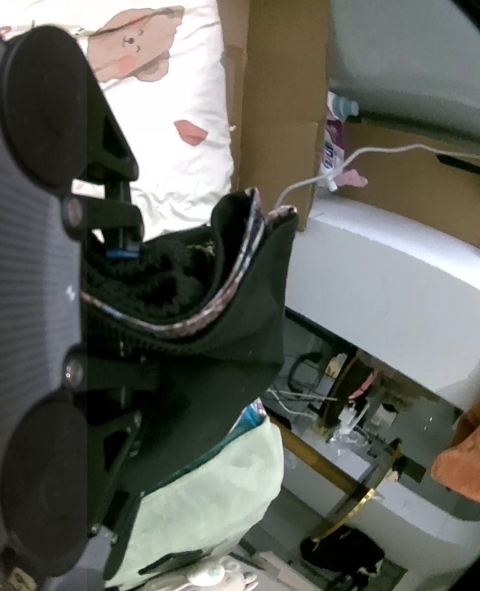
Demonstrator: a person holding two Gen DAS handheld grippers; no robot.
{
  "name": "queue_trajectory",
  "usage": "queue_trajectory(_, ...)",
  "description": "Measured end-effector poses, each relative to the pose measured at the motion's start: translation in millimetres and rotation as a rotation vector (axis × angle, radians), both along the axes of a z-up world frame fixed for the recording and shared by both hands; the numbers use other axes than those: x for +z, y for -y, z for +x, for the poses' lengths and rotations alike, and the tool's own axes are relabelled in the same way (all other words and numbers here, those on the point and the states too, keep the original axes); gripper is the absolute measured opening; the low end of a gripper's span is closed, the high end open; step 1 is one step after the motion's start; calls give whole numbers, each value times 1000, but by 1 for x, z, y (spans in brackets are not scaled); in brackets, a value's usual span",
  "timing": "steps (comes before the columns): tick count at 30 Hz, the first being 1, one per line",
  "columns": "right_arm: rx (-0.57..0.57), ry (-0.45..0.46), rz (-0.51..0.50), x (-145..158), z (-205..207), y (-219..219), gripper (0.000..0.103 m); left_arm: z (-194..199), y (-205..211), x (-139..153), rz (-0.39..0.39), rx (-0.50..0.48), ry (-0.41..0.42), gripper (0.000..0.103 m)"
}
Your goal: Fold clothes
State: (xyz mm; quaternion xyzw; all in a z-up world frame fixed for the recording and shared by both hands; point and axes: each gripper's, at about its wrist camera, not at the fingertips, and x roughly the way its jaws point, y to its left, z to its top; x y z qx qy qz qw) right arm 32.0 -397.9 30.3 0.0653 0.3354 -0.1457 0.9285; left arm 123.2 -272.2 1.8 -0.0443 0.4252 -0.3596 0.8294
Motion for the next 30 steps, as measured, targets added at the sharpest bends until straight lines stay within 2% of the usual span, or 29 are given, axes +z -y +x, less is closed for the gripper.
queue_trajectory(3,2,3,-17,2,2,6,9,-2,5,1,2,-13,11,36)
queue_trajectory(6,47,23,-81,9,7,7,9,-3,8,5,-16,-6,18,36)
queue_trajectory(12,75,84,-94,17,9,20,9,3,15,29,-58,-23,85,36)
queue_trajectory(16,100,150,-107,30,2,34,9,5,24,47,-64,-92,177,36)
queue_trajectory(19,106,174,-115,37,4,52,9,10,30,53,-97,-135,184,36)
queue_trajectory(24,105,209,-129,43,9,84,9,23,50,55,-137,-171,187,36)
queue_trajectory(30,74,228,-151,26,30,125,9,35,89,39,-161,-230,219,36)
